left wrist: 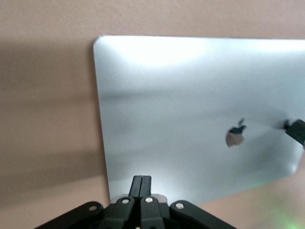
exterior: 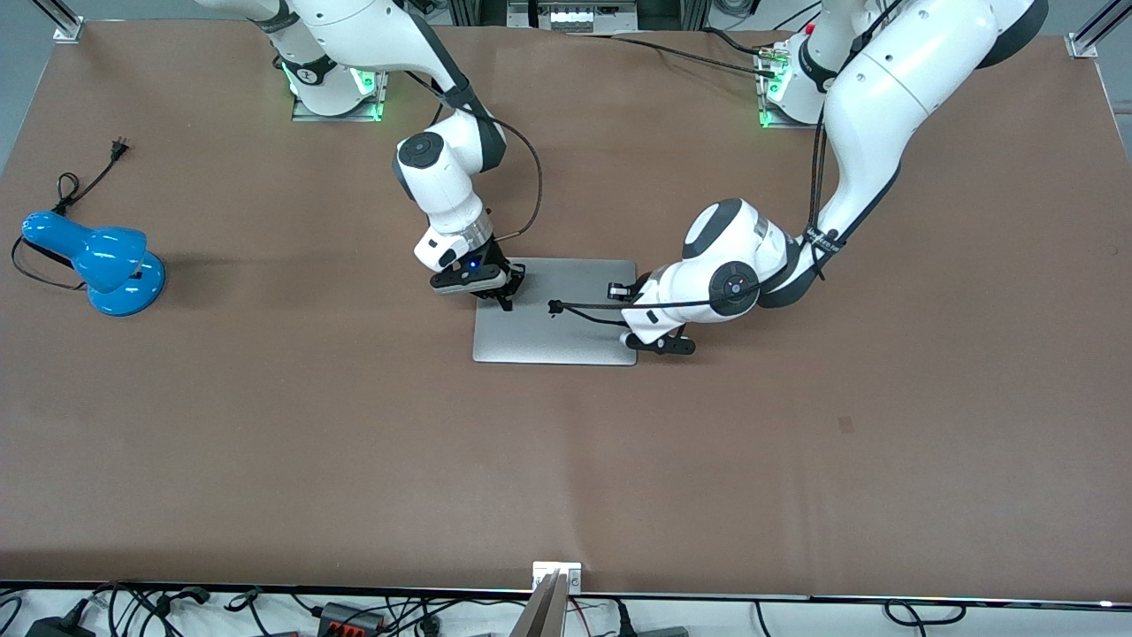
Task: Close laptop with both arms from behind
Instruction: 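Push the laptop screen down onto the keyboard with both grippers, then press both grippers on the closed laptop lid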
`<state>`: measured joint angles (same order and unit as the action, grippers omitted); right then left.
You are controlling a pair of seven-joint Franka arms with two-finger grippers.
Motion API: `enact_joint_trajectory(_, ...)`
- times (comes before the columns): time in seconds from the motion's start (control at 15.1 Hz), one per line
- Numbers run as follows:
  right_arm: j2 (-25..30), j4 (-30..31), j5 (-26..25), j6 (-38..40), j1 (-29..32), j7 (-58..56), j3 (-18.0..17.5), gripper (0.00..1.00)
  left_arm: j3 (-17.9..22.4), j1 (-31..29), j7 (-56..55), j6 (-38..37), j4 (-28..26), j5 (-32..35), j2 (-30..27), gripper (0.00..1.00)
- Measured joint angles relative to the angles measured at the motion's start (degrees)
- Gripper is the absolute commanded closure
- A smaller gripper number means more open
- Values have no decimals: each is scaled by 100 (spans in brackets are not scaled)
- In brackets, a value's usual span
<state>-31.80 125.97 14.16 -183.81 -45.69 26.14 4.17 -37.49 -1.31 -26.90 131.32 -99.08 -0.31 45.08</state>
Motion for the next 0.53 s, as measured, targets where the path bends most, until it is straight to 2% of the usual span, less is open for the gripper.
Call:
enact_joint_trajectory(0.2, -11, 4, 0, -35, -4, -14, 0, 100, 122, 138, 0, 257, 1, 54, 218, 100)
enact_joint_trajectory(0.53, -33, 22, 0, -140, -16, -19, 0, 100, 254, 304, -1, 278, 38, 54, 187, 100)
